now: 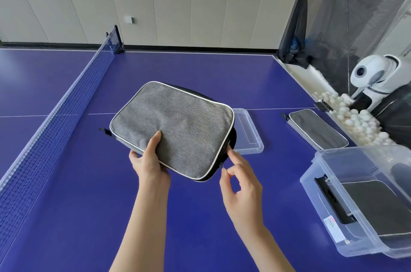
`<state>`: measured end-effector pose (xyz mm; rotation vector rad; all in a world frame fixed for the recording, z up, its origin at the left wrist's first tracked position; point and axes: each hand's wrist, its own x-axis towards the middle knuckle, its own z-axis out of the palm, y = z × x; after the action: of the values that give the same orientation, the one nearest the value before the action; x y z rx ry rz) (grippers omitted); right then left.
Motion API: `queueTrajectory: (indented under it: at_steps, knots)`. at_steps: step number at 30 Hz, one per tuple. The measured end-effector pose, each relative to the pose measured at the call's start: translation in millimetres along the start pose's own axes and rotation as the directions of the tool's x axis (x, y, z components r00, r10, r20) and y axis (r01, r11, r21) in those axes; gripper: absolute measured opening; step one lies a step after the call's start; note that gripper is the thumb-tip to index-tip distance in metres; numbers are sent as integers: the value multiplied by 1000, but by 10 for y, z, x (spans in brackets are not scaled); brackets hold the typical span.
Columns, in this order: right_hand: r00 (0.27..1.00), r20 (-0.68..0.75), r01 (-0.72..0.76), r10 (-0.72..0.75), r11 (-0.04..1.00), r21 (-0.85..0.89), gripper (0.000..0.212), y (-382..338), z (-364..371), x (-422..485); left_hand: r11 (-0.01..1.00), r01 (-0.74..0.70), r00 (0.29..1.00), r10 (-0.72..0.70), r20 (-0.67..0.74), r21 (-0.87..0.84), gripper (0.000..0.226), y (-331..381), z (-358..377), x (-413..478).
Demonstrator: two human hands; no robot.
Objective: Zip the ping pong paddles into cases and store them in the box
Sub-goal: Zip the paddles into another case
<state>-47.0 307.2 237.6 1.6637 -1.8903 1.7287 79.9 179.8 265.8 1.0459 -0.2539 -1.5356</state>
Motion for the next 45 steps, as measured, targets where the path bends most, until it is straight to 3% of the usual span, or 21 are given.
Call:
queueTrajectory:
  at_steps: [7,11,14,18,23,29,40,45]
  knots:
    - [996,4,89,-89,996,-10,9,-12,-14,-90,1000,-24,996,23,92,12,60,51,27,-17]
    - [990,-26,134,-135,990,-42,2,4,-42,-107,999,-31,997,28,72,41,55,53,19,-34]
    - [987,-61,140,-146,986,-96,15,46,-65,-75,998,-28,999,25,46,61,52,22,15,-62]
    - [995,-60,65,-75,987,-146,20,119,-73,-80,996,-47,999,45,25,72,54,7,13,-99]
    - [1000,-9,-29,29,999,-44,20,146,-96,-84,994,-58,997,54,49,97,59,27,-9,-108]
    - [999,5,-44,44,998,-36,13,139,-112,-70,993,-64,993,53,106,100,52,58,-1,-95]
    - [984,-88,135,-152,976,-168,16,51,-116,-72,997,25,987,-37,159,76,58,-9,-30,-71]
    - [974,-97,185,-205,965,-184,18,2,-141,-54,987,142,962,-155,227,70,54,-50,-36,-55]
